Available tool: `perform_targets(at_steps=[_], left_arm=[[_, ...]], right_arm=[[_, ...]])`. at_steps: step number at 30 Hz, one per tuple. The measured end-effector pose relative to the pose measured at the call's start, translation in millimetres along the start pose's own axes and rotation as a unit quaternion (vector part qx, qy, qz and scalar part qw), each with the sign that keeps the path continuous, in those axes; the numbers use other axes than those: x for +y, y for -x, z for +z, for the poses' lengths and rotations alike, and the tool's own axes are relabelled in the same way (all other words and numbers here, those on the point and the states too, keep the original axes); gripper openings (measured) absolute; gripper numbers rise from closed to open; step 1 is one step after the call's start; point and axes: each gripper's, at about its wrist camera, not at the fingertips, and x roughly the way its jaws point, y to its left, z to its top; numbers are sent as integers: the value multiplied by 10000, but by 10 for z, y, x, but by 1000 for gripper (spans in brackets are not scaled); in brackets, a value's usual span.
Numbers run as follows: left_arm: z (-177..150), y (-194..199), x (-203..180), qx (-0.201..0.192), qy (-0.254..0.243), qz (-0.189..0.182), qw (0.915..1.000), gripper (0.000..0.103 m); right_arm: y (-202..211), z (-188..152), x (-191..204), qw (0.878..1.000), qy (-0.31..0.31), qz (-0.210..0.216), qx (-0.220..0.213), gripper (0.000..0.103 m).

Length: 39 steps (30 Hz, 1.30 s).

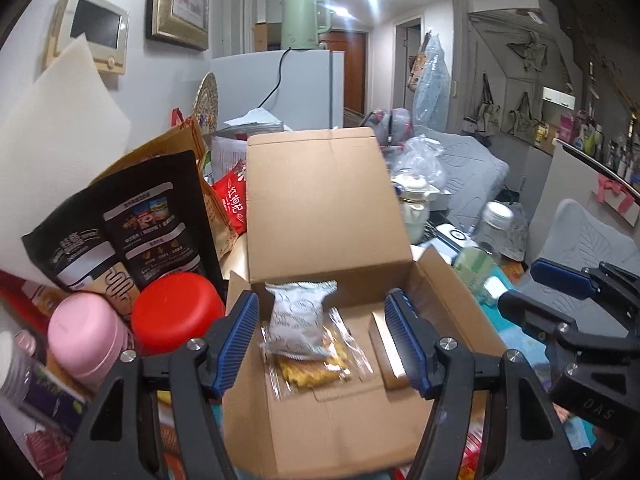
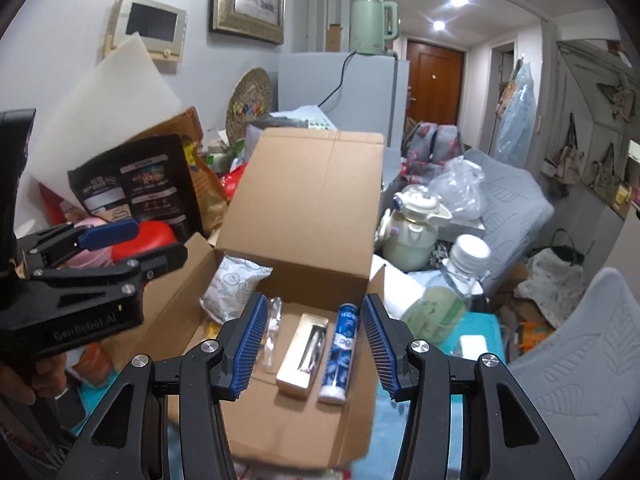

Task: Organize snacks
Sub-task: 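Withdraw both tools from the box toward the red candy packs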

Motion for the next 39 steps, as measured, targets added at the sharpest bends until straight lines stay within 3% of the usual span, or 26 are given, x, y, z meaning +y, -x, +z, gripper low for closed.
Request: perform_targets(at_steps=[9, 15, 26, 33, 39], left_arm=[[-299, 802, -261, -245, -176, -209, 9993, 65], [-554, 1075, -399, -229, -311, -391, 9985, 65], [-1010, 1235, -524, 59, -421, -421, 9982, 65], [-1328, 1209, -483, 276, -209, -577, 9977, 65], [-1691, 1152, -431, 670, -115, -712, 9951, 65]], right_arm=[[676, -312, 46, 9998, -116, -38, -169, 51], [1044, -578, 95, 9993, -213, -157, -248, 54], [1298, -1119, 208, 9984, -434, -370, 7, 62], [1383, -1449, 217, 9956, -620, -706, 47, 70], [1376, -1720, 293, 9951, -760, -598, 190, 75]])
